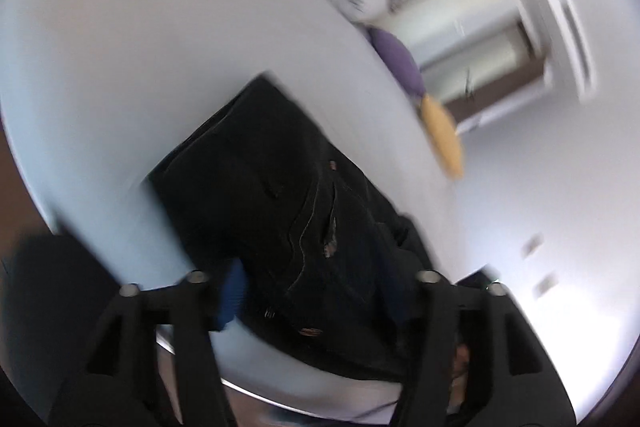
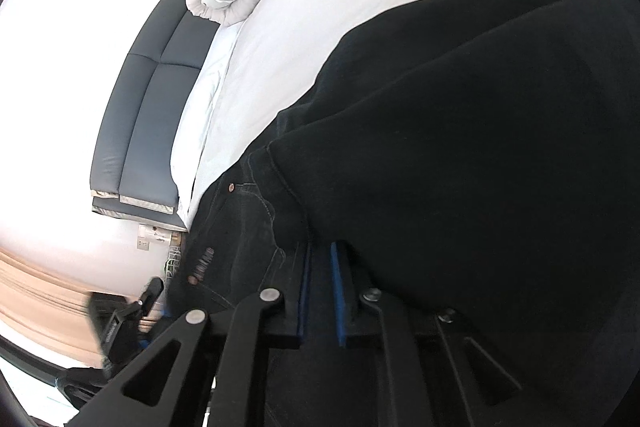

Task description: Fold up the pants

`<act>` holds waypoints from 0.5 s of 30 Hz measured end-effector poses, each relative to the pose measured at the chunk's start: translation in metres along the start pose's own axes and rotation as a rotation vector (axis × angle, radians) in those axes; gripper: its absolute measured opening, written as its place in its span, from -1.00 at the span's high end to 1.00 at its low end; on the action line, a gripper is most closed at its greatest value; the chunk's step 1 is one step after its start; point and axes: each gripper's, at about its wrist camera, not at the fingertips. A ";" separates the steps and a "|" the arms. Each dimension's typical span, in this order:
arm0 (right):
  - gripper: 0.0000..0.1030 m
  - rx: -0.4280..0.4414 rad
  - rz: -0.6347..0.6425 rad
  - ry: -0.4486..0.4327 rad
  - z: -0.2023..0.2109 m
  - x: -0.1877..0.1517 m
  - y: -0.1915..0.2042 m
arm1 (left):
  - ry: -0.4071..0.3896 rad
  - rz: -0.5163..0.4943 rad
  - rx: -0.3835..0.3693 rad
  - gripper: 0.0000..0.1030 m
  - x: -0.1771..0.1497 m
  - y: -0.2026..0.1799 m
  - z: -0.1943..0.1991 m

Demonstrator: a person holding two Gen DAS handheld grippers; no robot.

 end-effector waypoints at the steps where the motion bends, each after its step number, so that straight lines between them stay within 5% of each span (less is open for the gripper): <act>1: 0.80 -0.003 0.000 0.000 -0.004 0.004 0.003 | -0.014 0.027 0.012 -0.41 -0.001 0.007 0.004; 15: 0.80 -0.053 0.020 0.006 -0.016 0.001 0.033 | -0.035 0.257 -0.113 -0.53 -0.021 0.082 -0.003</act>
Point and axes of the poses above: each gripper's, at about its wrist camera, not at the fingertips, and z roughly against the way its jaws point, y to its left, x to its top, and after that the axes turned 1 degree about -z, right-handed
